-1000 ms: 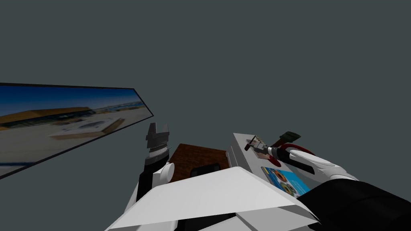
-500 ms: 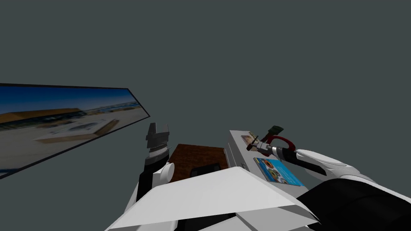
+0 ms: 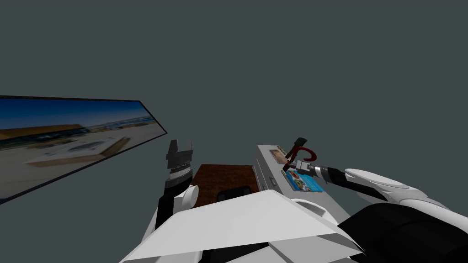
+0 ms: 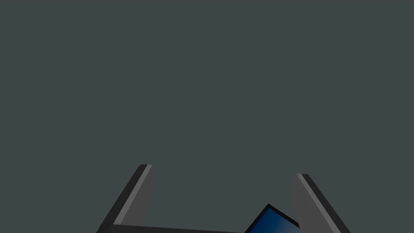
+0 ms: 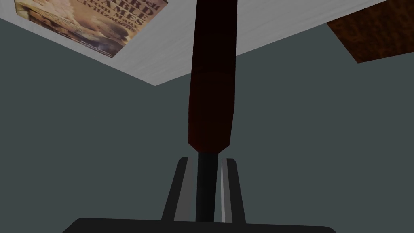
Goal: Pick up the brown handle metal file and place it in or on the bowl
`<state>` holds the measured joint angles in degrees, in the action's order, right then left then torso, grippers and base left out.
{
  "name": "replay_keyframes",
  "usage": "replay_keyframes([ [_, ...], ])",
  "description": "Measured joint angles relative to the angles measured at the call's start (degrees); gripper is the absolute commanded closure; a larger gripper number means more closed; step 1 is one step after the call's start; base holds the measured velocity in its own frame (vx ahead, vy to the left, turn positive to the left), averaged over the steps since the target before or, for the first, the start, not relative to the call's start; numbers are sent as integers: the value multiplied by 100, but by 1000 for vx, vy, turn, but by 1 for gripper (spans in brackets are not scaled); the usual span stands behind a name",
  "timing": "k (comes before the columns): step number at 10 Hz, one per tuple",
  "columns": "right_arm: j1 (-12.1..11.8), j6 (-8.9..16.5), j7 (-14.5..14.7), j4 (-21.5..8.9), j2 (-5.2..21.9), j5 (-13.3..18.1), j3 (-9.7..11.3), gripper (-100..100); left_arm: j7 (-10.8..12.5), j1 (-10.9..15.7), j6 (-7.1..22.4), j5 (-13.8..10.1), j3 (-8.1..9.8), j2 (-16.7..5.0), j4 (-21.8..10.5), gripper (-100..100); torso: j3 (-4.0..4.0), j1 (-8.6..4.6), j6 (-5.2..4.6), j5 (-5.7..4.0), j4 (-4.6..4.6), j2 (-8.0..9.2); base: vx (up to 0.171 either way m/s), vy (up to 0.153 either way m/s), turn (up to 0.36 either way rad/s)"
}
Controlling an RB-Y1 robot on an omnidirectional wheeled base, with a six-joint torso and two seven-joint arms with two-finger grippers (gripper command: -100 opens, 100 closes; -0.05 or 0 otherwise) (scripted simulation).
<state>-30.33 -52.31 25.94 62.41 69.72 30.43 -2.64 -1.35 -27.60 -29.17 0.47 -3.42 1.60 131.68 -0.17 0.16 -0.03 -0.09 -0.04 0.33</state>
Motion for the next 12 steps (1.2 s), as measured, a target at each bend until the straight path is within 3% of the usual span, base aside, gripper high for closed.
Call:
replay_keyframes([
  [6,-145,-540,107,22,385,1,-216,100,0,1,0,0,0,0,0,0,-17,5,0,-1,-6,31,-141,22,-108],
  [9,-283,-368,-17,398,526,-29,-251,100,0,1,0,0,0,0,0,0,-18,15,2,-1,-6,33,-196,43,-74],
  [12,-266,-90,-230,767,662,-48,-149,100,0,2,0,0,0,0,0,0,-24,1,-3,-4,-6,44,-211,6,-63],
])
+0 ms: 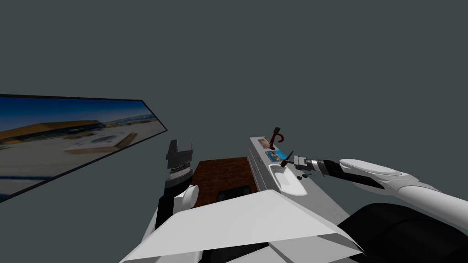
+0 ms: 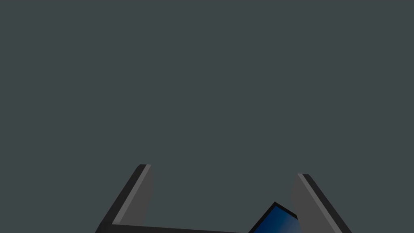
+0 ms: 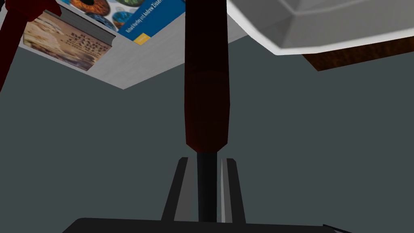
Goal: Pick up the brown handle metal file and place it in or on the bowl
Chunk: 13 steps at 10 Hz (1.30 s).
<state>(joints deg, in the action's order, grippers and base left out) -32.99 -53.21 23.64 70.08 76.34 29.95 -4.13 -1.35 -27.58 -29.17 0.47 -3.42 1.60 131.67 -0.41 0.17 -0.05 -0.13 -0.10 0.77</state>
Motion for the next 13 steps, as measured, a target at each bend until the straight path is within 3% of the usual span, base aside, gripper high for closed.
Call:
replay_keyframes([
  [4,-88,391,-227,482,106,-37,78,100,0,-1,0,0,0,0,0,0,19,-3,4,-1,7,-33,-125,5,-36],
  [5,-91,412,-241,496,107,-36,85,-100,0,-1,0,0,0,0,0,0,31,-7,7,-1,11,-58,-14,0,-4],
  [9,-93,409,-239,494,106,-36,85,-100,0,-2,0,0,0,0,0,0,56,-7,10,-2,21,-97,-2,0,0],
  [10,-94,409,-239,493,105,-36,86,0,0,-2,0,0,0,0,0,0,57,-7,12,-2,21,-99,0,0,0],
  [11,-96,408,-239,492,105,-35,87,-100,0,-2,0,0,0,0,0,0,58,-7,14,-1,21,-102,-8,9,-122],
  [13,-168,316,-390,564,372,-129,-82,-100,0,-2,-1,0,0,0,0,0,57,1,12,2,21,-99,-12,19,-92],
])
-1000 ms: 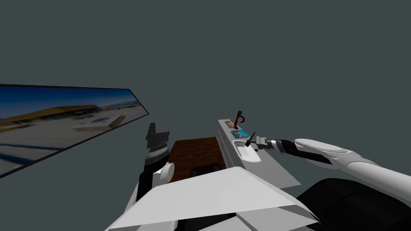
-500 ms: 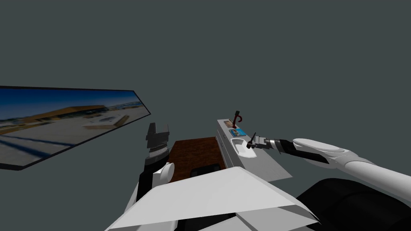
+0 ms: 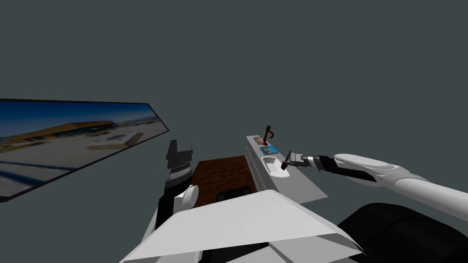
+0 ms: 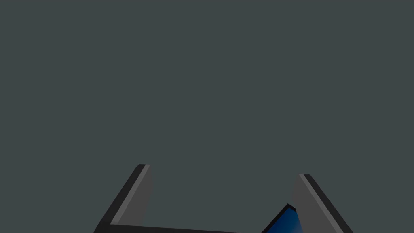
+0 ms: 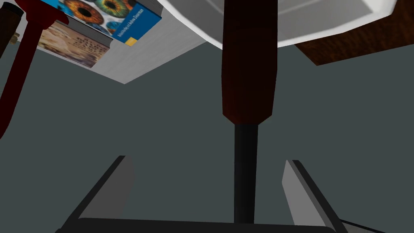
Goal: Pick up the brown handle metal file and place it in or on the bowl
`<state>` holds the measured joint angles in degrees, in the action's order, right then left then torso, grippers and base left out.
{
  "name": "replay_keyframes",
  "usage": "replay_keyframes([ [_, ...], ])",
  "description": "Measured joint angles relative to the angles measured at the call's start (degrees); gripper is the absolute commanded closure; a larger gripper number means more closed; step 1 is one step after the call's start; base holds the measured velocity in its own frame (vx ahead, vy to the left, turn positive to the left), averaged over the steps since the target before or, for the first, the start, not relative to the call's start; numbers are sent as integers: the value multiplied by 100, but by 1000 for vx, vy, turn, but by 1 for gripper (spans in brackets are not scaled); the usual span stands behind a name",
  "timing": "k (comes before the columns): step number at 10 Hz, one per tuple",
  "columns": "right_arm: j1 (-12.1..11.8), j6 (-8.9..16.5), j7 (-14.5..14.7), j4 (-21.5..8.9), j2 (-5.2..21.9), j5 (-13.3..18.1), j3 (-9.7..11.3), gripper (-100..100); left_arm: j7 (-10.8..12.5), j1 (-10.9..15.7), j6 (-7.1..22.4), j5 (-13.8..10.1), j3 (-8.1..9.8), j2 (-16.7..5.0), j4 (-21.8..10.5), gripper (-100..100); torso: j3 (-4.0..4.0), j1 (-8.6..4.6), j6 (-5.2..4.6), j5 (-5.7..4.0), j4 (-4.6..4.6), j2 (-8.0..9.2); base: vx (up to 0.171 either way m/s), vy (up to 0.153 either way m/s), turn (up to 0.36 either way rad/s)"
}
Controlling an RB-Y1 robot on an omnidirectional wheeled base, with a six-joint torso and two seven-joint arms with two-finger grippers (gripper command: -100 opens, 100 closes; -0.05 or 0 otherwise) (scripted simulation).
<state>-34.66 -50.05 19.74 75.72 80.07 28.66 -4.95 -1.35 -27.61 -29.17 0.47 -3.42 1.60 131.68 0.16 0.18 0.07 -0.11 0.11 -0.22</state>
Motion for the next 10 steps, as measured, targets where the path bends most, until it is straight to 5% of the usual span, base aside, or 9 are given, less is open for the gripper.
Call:
replay_keyframes([
  [4,-7,-157,-275,91,431,-127,-207,-100,0,0,0,0,0,0,0,0,1,1,1,0,1,-2,-7,15,-61],
  [5,-13,-169,-284,93,440,-132,-218,0,0,0,0,0,0,0,0,0,2,-3,2,-2,1,-3,0,0,0],
  [10,-13,-168,-283,93,439,-132,-217,0,0,0,0,0,0,0,0,0,4,-7,2,-4,2,-6,0,0,0],
])
